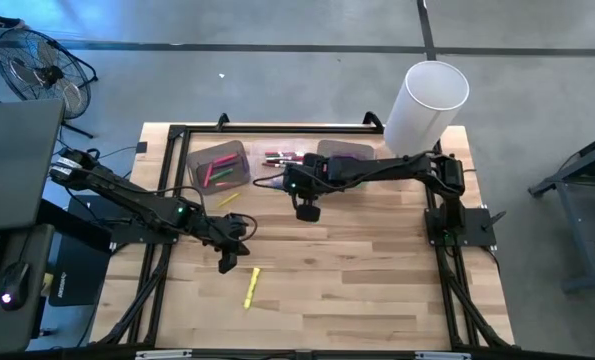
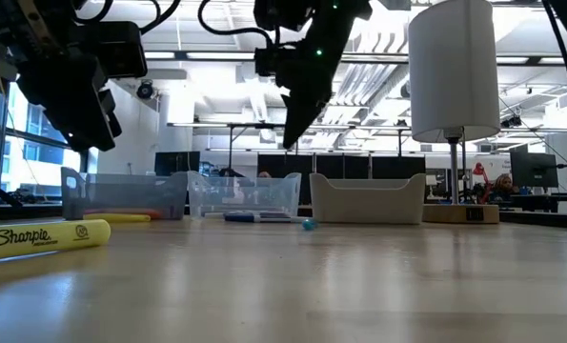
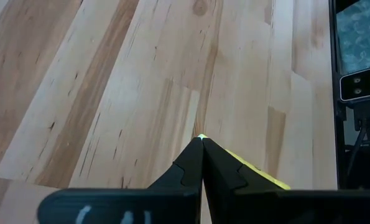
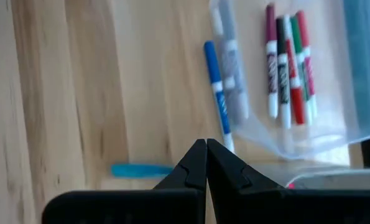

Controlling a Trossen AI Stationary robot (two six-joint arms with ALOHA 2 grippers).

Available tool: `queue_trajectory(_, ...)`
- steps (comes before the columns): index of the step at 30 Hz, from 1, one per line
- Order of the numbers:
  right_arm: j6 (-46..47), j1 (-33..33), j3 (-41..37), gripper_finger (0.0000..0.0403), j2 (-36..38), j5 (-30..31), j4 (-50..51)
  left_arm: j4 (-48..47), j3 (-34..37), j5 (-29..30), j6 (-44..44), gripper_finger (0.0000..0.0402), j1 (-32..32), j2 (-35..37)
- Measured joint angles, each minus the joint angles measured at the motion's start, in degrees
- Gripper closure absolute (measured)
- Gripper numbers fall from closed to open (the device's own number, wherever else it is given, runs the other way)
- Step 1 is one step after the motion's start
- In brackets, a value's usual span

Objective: Pick & Place Markers
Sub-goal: Put the blue marker pen into the transparent bin

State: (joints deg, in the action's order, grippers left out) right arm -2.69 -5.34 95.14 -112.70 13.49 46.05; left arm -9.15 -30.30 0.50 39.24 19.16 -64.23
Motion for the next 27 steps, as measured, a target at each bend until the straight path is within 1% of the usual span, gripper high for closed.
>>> queue_trajectory(3,1.0,0.6,-0.1,0.0402,0.0,0.0,1.5,0.0,0.0,0.4,0.0,0.0396,0.0,0.0)
queue_trajectory(8,1.9,0.7,-0.1,0.0402,0.0,0.1,2.2,0.0,0.0,2.0,0.1,0.0375,0.0,0.0)
queue_trajectory(14,9.0,0.7,-1.1,0.0402,-0.6,0.3,0.9,0.0,0.0,2.5,0.6,0.0359,0.0,0.0)
queue_trajectory(18,10.7,0.7,-6.1,0.0391,-0.6,2.0,-6.1,0.0,0.0,5.1,1.6,0.0355,0.0,0.0)
queue_trajectory(22,12.1,1.3,-12.6,0.0367,-0.6,7.0,-14.1,0.0,0.0,5.9,1.6,0.0355,0.0,0.0)
queue_trajectory(24,13.7,1.3,-15.6,0.0356,-0.6,9.4,-17.7,0.0,0.0,6.2,1.6,0.0355,0.0,0.0)
queue_trajectory(27,18.1,1.1,-20.4,0.0346,-0.6,10.5,-25.4,0.0,0.0,8.0,1.6,0.0355,0.0,0.0)
